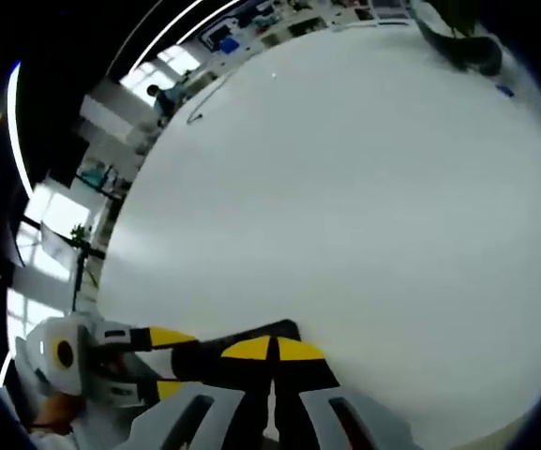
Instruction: Press the specified remote control buttons in sequence, fully releasing each button before pressing the next.
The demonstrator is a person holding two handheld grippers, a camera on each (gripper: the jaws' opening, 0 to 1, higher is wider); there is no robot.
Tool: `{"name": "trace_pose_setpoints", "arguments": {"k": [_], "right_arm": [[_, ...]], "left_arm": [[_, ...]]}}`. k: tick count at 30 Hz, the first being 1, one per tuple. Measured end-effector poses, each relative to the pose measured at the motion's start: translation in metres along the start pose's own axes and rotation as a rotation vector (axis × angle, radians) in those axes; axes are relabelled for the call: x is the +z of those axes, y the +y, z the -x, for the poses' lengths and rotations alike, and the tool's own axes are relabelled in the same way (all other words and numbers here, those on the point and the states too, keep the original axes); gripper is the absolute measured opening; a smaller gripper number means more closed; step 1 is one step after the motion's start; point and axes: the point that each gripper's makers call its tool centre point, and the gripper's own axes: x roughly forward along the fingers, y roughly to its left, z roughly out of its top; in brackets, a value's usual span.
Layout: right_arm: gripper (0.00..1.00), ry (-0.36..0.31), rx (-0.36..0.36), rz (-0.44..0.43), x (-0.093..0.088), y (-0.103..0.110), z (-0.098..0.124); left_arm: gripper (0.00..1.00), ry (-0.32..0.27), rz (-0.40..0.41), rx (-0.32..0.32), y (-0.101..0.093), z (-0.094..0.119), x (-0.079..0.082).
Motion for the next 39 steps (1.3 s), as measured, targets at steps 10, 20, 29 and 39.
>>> {"name": "trace_pose_setpoints", "arguments": {"k": [10, 20, 29, 39], "right_arm": [[0.0, 0.018, 0.004, -0.023, -0.001, 0.001, 0.001], [0.0, 0.037, 0.044, -0.007, -0.002, 0.009, 0.0], [0.0, 0.048, 0.007, 0.076, -0.005, 0.009, -0.003], [0.0, 0.038, 0.031, 0.015, -0.006, 0.008, -0.002]], "left_arm": [[0.24, -0.01, -0.011, -0.006, 0.0, 0.0, 0.0], [0.24, -0.008, -0.012, -0.009, 0.0, -0.001, 0.0], [0.24, -0.007, -0.012, -0.009, 0.0, -0.001, 0.0], [0.24, -0.008, -0.012, -0.01, 0.0, -0.001, 0.0]]}}
